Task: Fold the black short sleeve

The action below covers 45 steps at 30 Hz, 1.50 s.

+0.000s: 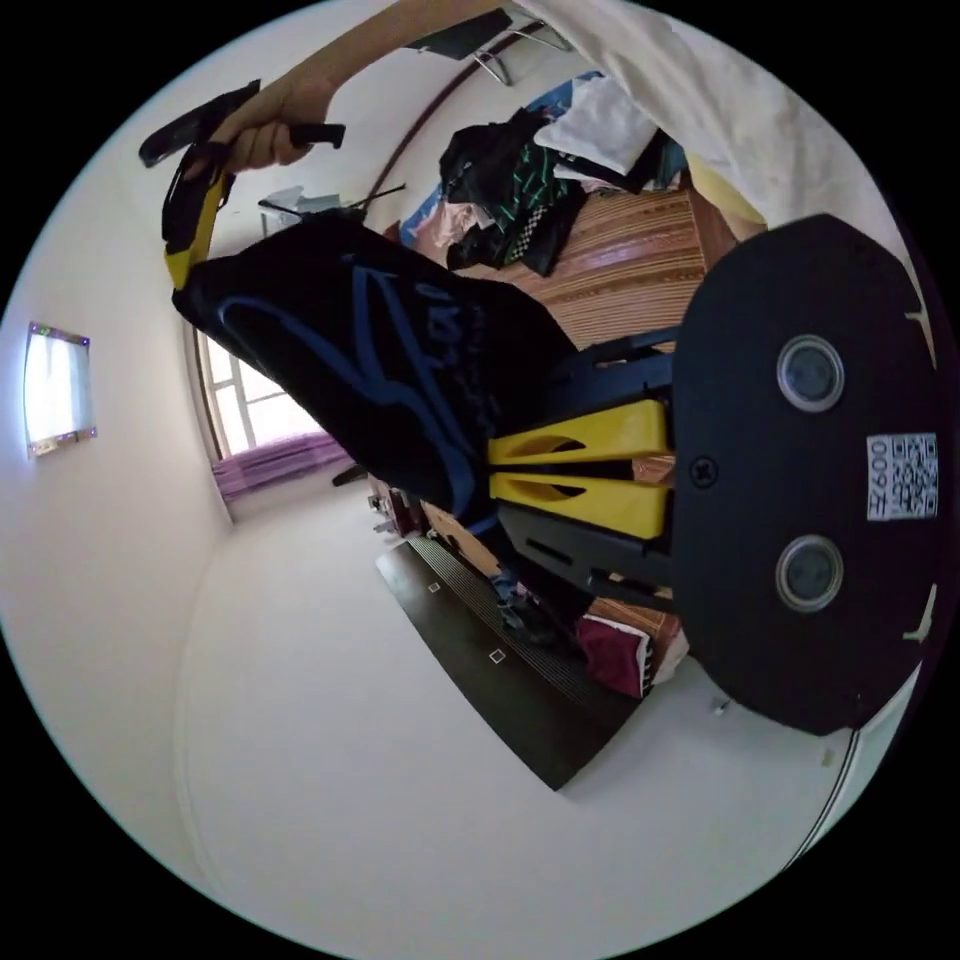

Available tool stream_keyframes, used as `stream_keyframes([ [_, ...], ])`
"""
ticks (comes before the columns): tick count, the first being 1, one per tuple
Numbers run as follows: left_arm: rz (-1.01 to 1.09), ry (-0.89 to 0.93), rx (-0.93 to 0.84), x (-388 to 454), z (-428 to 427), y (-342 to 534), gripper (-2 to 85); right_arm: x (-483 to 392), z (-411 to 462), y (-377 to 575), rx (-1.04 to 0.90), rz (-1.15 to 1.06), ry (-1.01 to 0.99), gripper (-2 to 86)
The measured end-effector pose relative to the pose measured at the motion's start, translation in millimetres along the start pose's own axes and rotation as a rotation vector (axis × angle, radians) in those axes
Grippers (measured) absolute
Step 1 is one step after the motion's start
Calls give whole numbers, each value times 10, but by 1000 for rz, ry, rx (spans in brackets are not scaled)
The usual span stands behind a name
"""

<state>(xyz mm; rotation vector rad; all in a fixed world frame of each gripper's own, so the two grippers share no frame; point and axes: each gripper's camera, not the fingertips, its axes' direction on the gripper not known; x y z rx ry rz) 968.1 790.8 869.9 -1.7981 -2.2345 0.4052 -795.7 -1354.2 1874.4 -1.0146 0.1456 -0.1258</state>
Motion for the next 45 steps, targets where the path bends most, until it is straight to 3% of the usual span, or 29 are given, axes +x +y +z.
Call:
stream_keyframes([
  [10,-303,-85,126,-535,-1157,20,15,23,471,1113,-119,-45,-5,-8],
  [15,-229,-56,72,-948,-1172,-320,14,70,577,1410,-130,-71,6,-8],
  [22,-45,180,-47,-1800,-104,-1216,16,503,1151,1968,-223,13,351,-9],
  [26,48,296,17,-2498,447,-2186,18,714,1447,1974,-66,-11,612,-9],
  [30,76,391,128,-2939,596,-2580,18,759,1512,2218,31,-42,719,-9],
  [33,114,561,-13,-2941,937,-2464,17,876,1447,2839,-104,113,749,-9],
  [34,130,606,-152,-2829,1113,-2308,16,917,1399,3248,-197,205,750,-9],
  [36,127,554,-383,-2632,1326,-1942,14,951,1267,4047,-345,419,839,-9],
  [38,197,352,-634,-2471,1290,-1456,10,781,859,5133,-518,676,963,-9],
  [41,240,210,-706,-2524,766,-1329,7,279,87,5817,-554,855,1050,-9],
  [45,271,187,-620,-2536,61,-1708,6,-97,-771,6049,-506,854,1093,-9],
])
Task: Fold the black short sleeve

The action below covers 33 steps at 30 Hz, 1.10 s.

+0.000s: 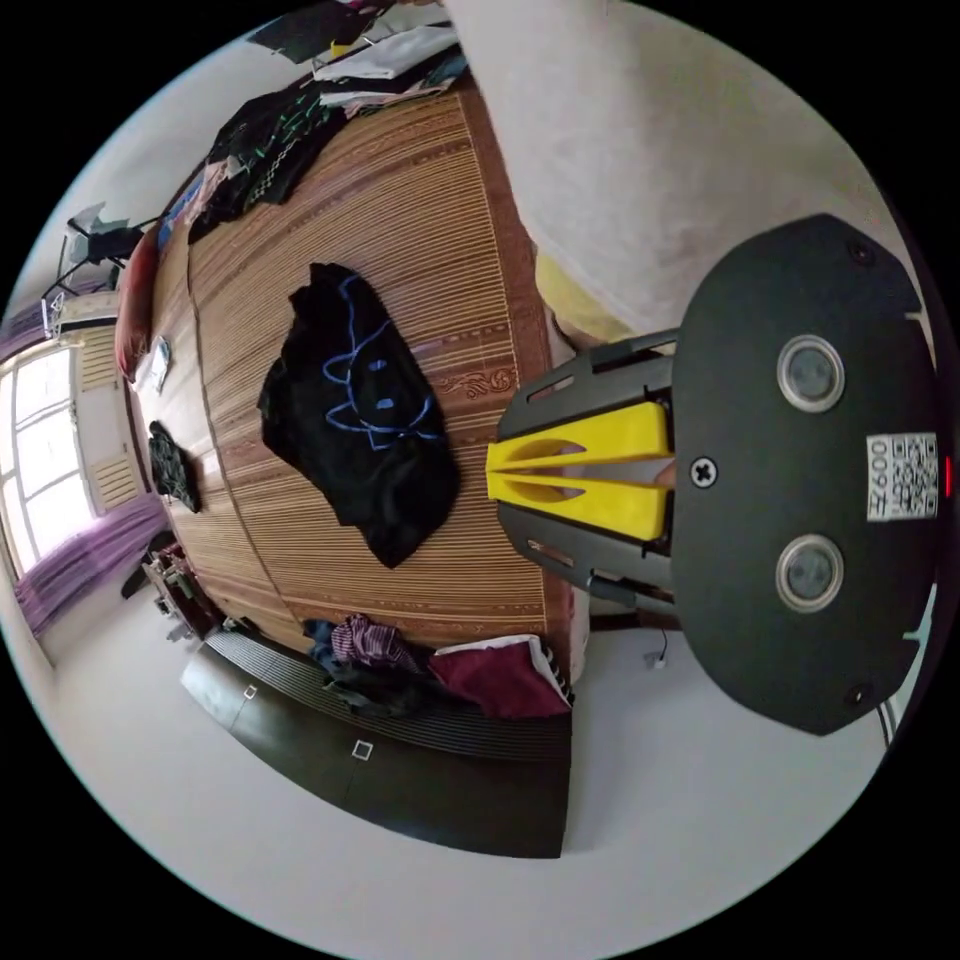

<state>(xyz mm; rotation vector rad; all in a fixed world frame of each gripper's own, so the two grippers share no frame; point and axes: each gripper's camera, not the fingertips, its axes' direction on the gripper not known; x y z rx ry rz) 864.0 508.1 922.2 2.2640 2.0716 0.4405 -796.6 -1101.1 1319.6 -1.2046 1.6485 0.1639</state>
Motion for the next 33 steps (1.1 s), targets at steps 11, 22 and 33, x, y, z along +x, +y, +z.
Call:
stream_keyframes([
  [11,-2,-12,-45,305,-1549,-359,7,2136,-368,871,-88,-94,-8,-9],
  [22,-70,40,-80,-666,-2265,-806,8,2821,-937,1765,-175,-124,7,-9],
  [33,-70,179,-53,-2483,-2178,-1608,13,2630,-953,2442,-234,-82,-38,-9],
])
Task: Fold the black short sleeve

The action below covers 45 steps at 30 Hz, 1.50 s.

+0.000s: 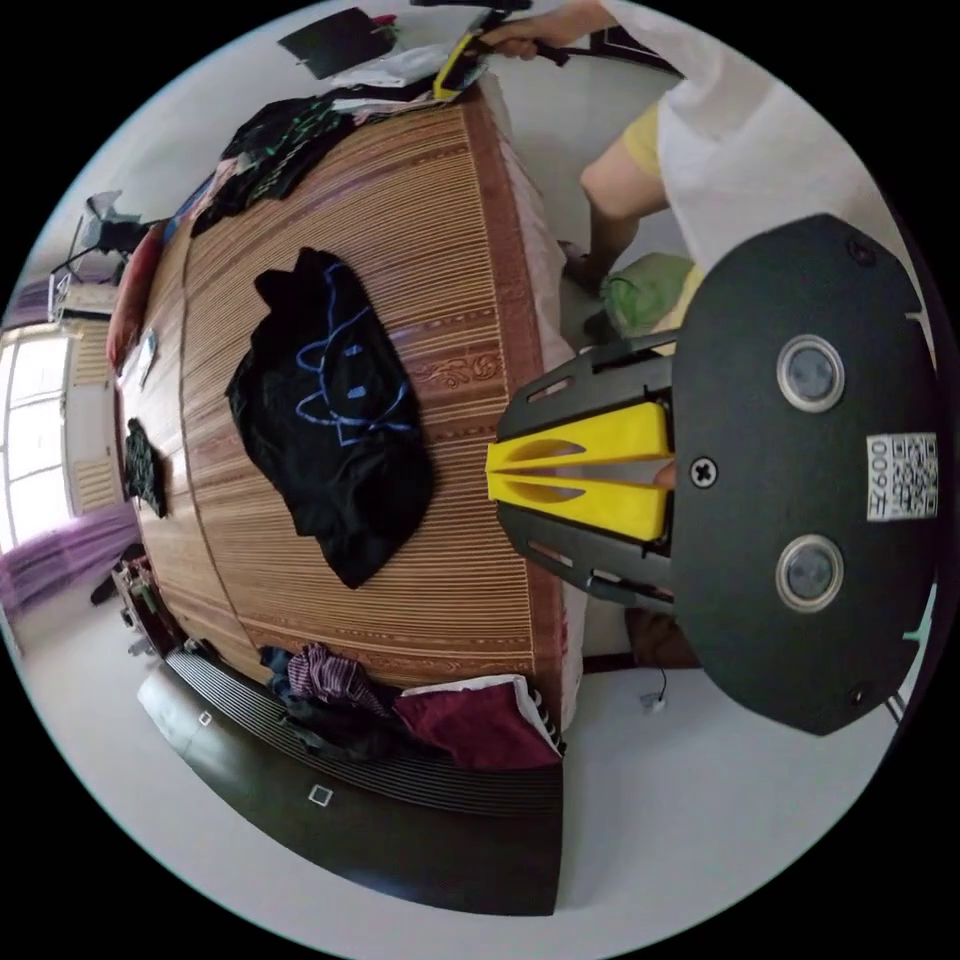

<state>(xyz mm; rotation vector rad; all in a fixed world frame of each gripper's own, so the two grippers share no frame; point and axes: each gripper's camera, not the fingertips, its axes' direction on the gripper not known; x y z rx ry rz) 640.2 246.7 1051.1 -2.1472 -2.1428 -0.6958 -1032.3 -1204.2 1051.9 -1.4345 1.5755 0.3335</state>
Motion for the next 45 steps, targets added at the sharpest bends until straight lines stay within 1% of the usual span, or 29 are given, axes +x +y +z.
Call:
stream_keyframes([
  [3,-40,35,40,-354,120,-275,20,-203,113,125,52,-122,-34,-9],
  [4,-38,26,59,-436,214,-416,26,-163,163,179,84,-134,-93,-9],
  [5,-16,10,107,-482,326,-569,41,-75,244,235,103,-143,-149,-9],
  [9,5,-12,184,-667,739,-1181,111,287,510,481,183,-167,-194,-9],
  [10,-11,18,194,-783,842,-1393,132,425,594,535,177,-161,-249,-8],
  [11,-28,55,191,-906,935,-1578,154,502,683,581,142,-225,-349,-8],
  [13,-26,50,156,-1048,1094,-1776,175,492,779,725,77,-390,-432,-8],
  [14,58,-5,75,-1038,1280,-1876,175,417,801,914,67,-503,-393,-8],
  [15,125,-30,1,-1000,1428,-1912,175,364,828,1024,60,-546,-323,-8],
  [16,191,-7,-99,-974,1693,-1890,158,233,940,1271,36,-623,-154,-8],
  [17,127,38,32,-1098,1581,-1741,133,104,1112,1528,-22,-713,-25,-8],
  [18,134,50,69,-1135,1535,-1662,116,69,1136,1657,-4,-730,21,-8],
  [19,166,34,113,-1173,1459,-1511,89,73,1008,1896,101,-720,3,-8],
  [20,194,14,134,-1188,1363,-1356,70,128,940,2034,90,-671,-68,-8],
  [21,202,22,135,-1192,1309,-1268,65,171,895,2095,98,-626,-69,-8],
  [22,221,45,134,-1197,1177,-1105,55,226,780,2241,96,-562,-66,-8],
  [24,313,82,130,-1215,913,-932,49,172,583,2539,64,-581,10,-7],
  [26,248,247,239,-1546,398,-754,46,84,287,2937,94,-624,179,-5],
  [27,213,304,287,-1673,262,-712,45,72,203,3019,108,-626,206,-3],
  [28,128,426,364,-1952,30,-665,45,57,0,3168,140,-626,225,1],
  [29,49,543,409,-2210,-141,-662,44,39,-227,3286,166,-633,217,7],
  [30,22,594,425,-2315,-211,-670,44,22,-346,3339,178,-648,206,24],
  [32,-13,687,466,-2553,-453,-700,44,-53,-839,3485,240,-704,109,106],
  [36,118,661,469,-2509,-671,-726,51,-211,-1465,3575,319,-755,-191,160],
  [38,293,586,522,-2328,-703,-669,63,-309,-1651,3570,354,-733,-342,166],
  [40,392,569,507,-2170,-637,-697,78,-329,-1667,3572,383,-685,-385,162],
  [42,455,615,501,-2061,-577,-737,107,-322,-1511,3585,369,-626,-277,141],
  [44,489,744,498,-2100,-487,-766,118,-220,-1241,3723,366,-649,0,42],
  [45,497,782,528,-2153,-475,-740,114,-151,-1177,3744,354,-645,67,28],
])
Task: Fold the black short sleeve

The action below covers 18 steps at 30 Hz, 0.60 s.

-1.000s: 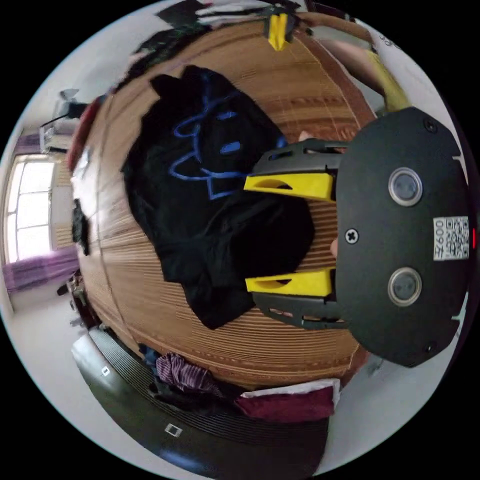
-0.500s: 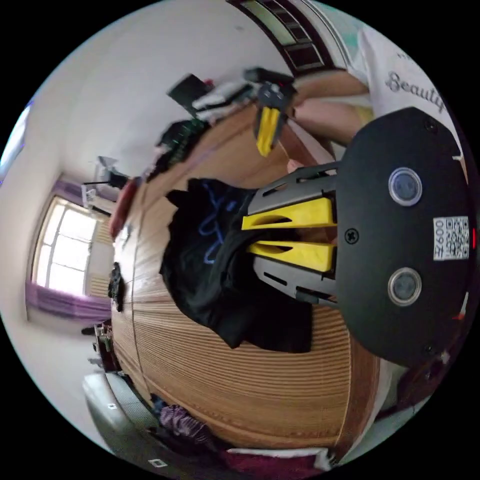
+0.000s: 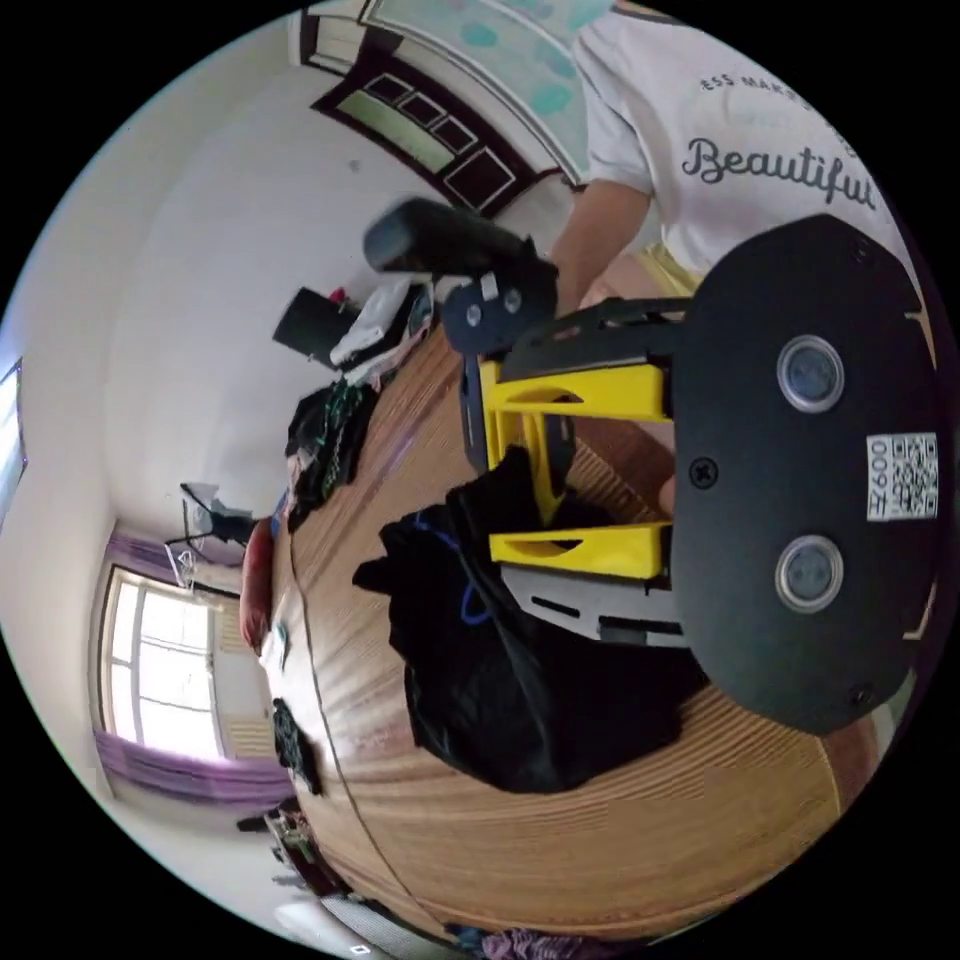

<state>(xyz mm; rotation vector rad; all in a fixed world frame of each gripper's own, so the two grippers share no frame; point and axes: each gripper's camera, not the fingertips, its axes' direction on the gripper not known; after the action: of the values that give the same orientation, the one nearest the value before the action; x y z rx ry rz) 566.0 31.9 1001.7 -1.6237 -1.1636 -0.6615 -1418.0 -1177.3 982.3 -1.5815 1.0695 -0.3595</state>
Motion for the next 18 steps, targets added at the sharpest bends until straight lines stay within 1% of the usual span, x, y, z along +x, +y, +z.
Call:
stream_keyframes([
  [1,16,3,80,-59,-112,109,100,121,92,161,-72,-11,85,11],
  [2,35,-88,145,-125,-219,234,78,306,129,334,-119,-11,110,2],
  [3,36,-169,164,-168,-255,295,79,420,125,417,-130,9,115,0],
  [4,38,-364,165,-271,-267,393,81,689,101,579,-151,73,148,-4],
  [5,60,-528,111,-388,-191,445,92,947,70,725,-172,130,229,-6],
  [6,80,-590,69,-453,-123,461,97,1067,55,795,-179,153,276,-6],
  [7,134,-663,-21,-588,54,494,98,1285,51,926,-194,190,339,-7],
  [8,175,-692,-105,-743,267,536,98,1452,110,1036,-232,198,306,-8],
  [9,174,-695,-143,-836,380,560,97,1517,161,1083,-261,195,258,-8],
  [10,138,-668,-208,-1049,610,616,96,1607,279,1176,-317,201,153,-8],
  [11,86,-595,-285,-1276,868,687,95,1629,393,1285,-354,217,89,-8],
  [12,67,-556,-306,-1363,969,728,95,1606,369,1332,-323,218,101,-8],
  [13,57,-551,-260,-1419,978,753,93,1519,295,1425,-254,192,139,-9],
  [15,43,-531,-262,-1498,1021,724,92,1376,288,1489,-252,146,195,-9],
  [18,50,-535,-242,-1551,1115,723,91,968,372,1537,-278,-9,363,-9],
])
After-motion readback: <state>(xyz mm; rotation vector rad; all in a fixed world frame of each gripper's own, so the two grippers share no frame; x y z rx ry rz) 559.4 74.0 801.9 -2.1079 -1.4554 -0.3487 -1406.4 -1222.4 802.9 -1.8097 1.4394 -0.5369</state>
